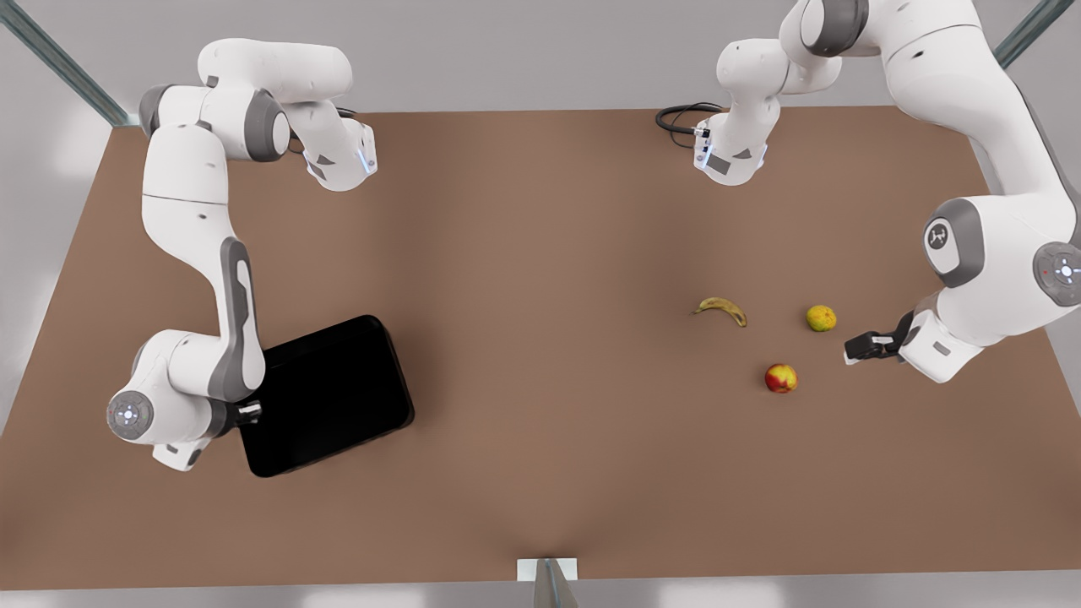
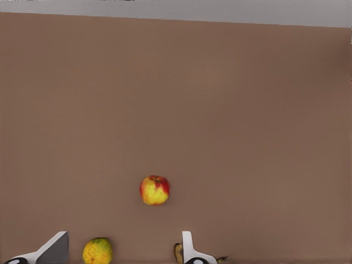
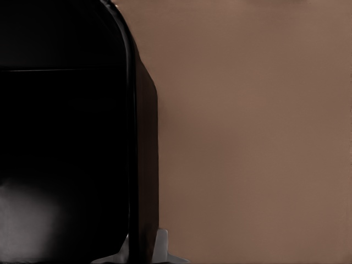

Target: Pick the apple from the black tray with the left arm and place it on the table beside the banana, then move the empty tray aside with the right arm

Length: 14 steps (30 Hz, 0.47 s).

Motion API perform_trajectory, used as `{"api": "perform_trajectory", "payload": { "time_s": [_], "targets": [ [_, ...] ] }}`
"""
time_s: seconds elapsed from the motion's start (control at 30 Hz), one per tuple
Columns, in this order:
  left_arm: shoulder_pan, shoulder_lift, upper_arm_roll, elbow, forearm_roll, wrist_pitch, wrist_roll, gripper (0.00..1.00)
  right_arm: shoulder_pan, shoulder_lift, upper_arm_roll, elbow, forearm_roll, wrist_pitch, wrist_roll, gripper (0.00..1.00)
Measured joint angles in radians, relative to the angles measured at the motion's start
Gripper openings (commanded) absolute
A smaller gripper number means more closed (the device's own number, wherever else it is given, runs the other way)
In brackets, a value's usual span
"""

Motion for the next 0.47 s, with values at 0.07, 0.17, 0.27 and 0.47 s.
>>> {"api": "perform_trajectory", "payload": {
  "time_s": [0.07, 0.17, 0.27, 0.47],
  "targets": [
    [-0.003, 0.003, -0.001, 0.004, 0.001, 0.001, 0.0, 1.0, 0.002, -0.007, 0.0, 0.01, -0.019, 0.017, -0.041, 1.0],
    [-0.005, 0.003, -0.002, 0.005, 0.001, 0.001, 0.0, 1.0, 0.008, -0.122, 0.006, 0.021, 0.003, 0.011, -0.091, 1.0],
    [-0.006, 0.008, -0.002, 0.023, 0.002, 0.002, -0.007, 1.0, 0.025, -0.329, 0.101, 0.019, 0.006, -0.077, -0.105, 1.0],
    [-0.039, 0.039, -0.004, 0.078, 0.053, 0.002, -0.028, 1.0, -0.135, -0.425, 0.396, 0.005, -0.157, -0.26, -0.026, 1.0]
  ]
}}
